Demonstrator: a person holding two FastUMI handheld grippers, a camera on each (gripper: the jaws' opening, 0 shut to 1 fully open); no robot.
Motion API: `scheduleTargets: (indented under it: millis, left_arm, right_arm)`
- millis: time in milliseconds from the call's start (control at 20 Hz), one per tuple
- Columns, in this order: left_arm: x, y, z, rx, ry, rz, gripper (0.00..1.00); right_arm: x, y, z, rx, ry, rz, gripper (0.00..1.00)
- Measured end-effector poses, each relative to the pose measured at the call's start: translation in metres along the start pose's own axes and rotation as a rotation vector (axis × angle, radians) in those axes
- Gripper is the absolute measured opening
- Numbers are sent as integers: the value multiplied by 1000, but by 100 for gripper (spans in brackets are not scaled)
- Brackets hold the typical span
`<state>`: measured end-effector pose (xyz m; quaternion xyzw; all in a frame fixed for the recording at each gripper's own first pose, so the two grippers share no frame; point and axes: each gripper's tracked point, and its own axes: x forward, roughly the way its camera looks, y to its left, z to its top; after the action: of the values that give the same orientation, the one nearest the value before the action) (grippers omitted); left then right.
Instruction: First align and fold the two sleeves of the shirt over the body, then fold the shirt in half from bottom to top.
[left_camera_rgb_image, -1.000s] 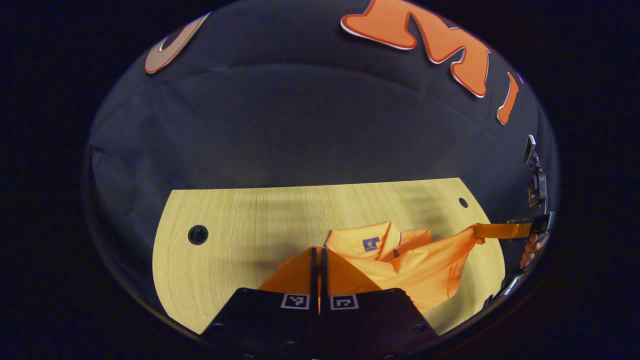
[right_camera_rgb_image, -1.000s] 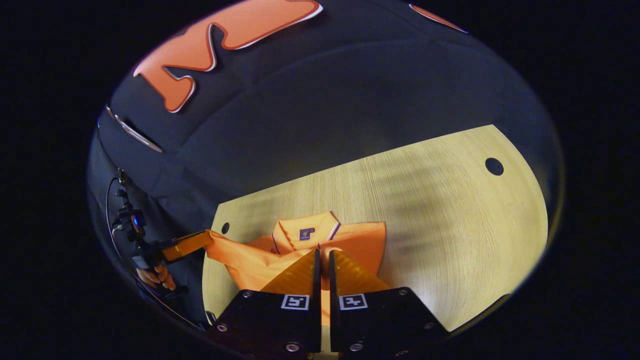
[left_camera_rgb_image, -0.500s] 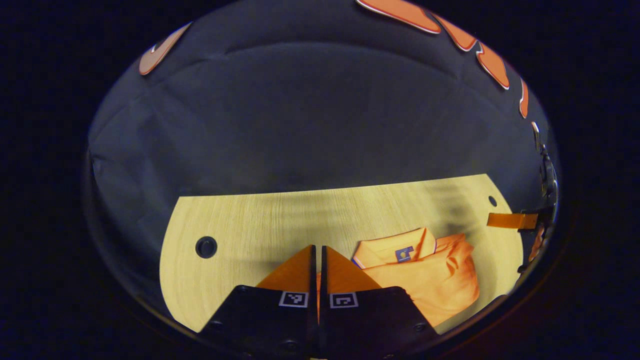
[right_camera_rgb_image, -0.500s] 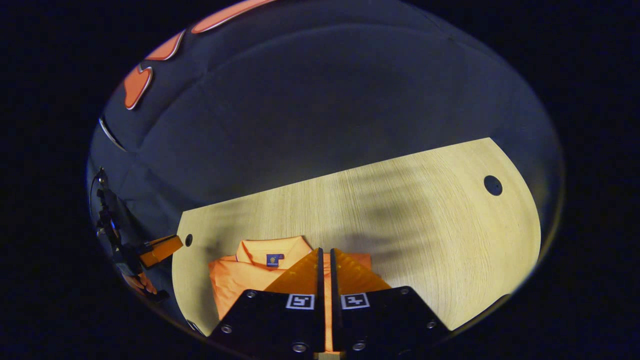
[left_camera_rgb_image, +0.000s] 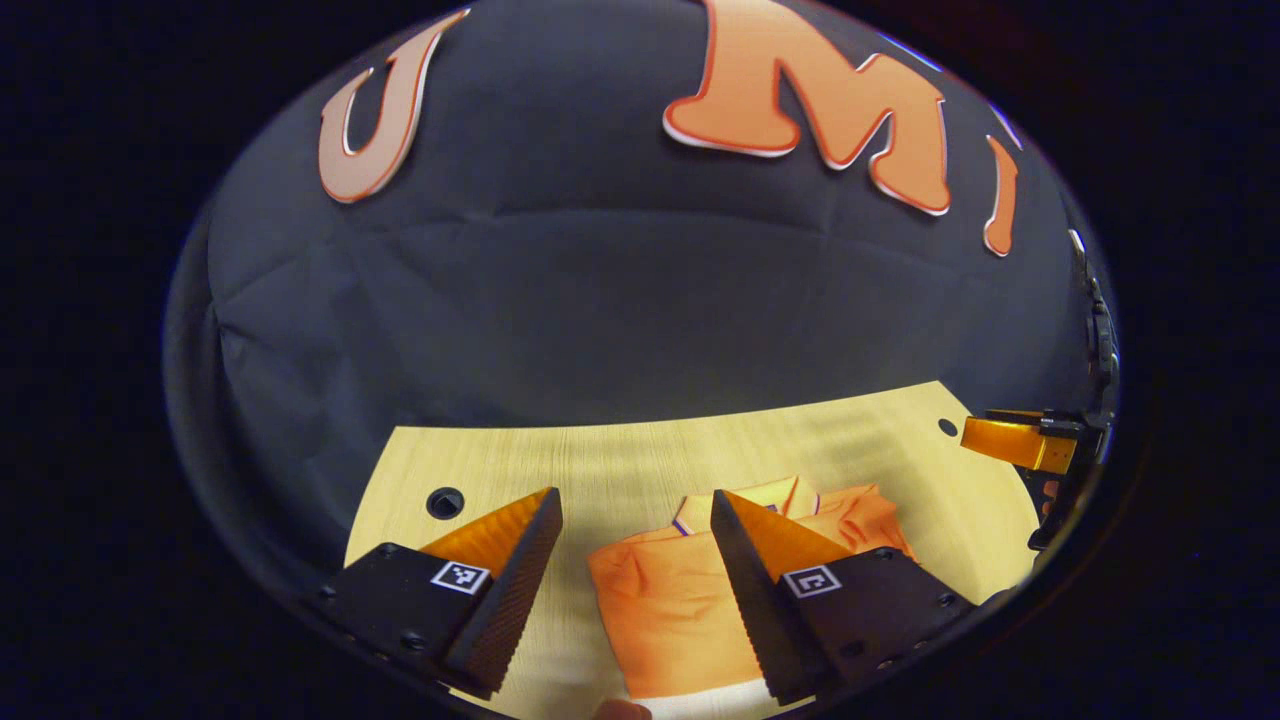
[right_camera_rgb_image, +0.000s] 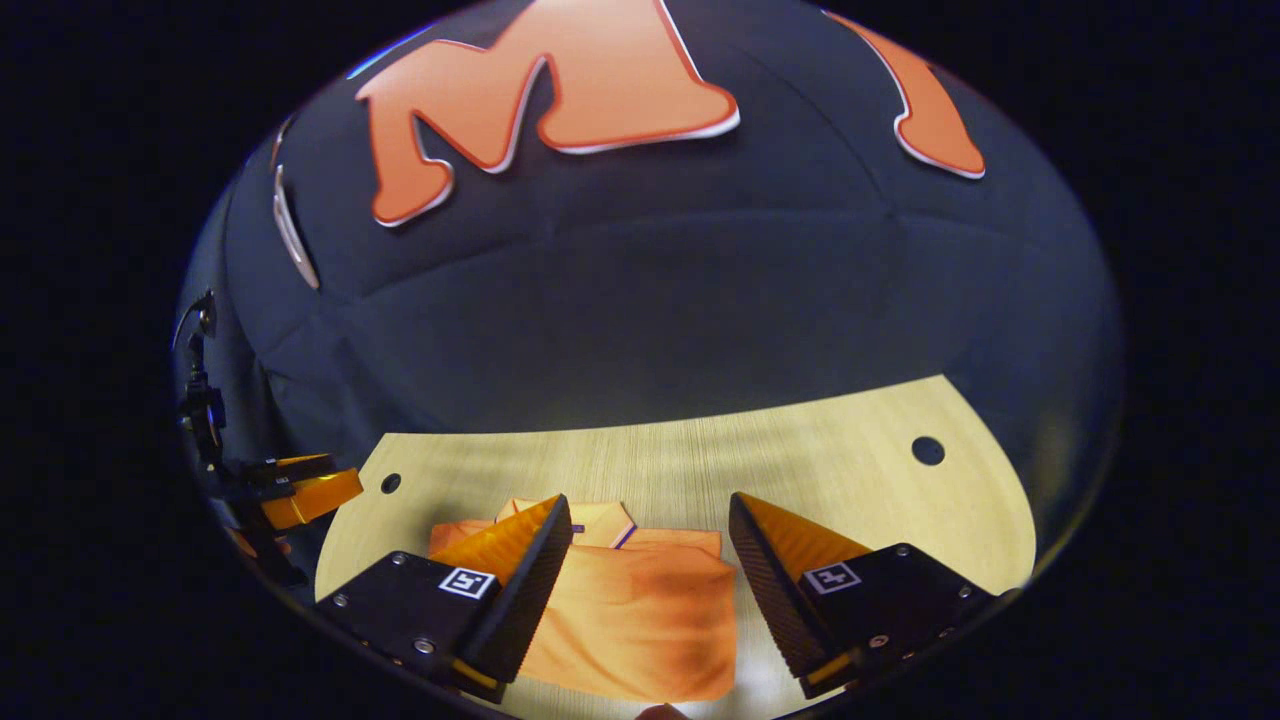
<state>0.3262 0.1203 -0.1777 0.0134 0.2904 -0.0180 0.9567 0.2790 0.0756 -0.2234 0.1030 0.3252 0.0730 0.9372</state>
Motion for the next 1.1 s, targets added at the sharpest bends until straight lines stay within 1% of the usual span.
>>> scheduleTargets:
  millis: [100,200,300,350,450,500,700,800,850,900,1000,1100]
  left_arm:
    - [-34,-12,7,7,-58,3,90]
    - [-68,-23,15,9,-116,7,94]
    - [-99,-29,18,19,-170,18,94]
    - [-117,-37,15,18,-176,6,94]
    - [-148,-41,10,6,-201,16,95]
    - [-163,-42,9,7,-227,32,99]
    - [-223,-57,3,11,-331,50,98]
    - [-248,-63,-5,12,-373,63,98]
    - [-261,-67,-6,14,-393,66,98]
    - [-273,-72,-9,22,-407,74,98]
    - [-290,-80,-20,42,-419,96,98]
    - [-305,-92,-29,38,-440,95,98]
  right_arm:
    - [-28,3,11,-28,-64,-4,98]
    - [-58,8,21,-53,-125,-6,98]
    - [-91,12,27,-83,-184,-1,98]
    - [-105,15,24,-87,-191,8,98]
    - [-131,28,21,-86,-214,46,97]
    - [-141,29,21,-93,-230,53,98]
    - [-188,33,12,-128,-303,58,97]
    - [-211,35,11,-148,-329,62,97]
    - [-224,35,11,-153,-342,62,100]
    - [-234,37,11,-156,-362,69,97]
    - [-255,42,8,-144,-403,75,97]
    - [-272,49,5,-135,-446,103,97]
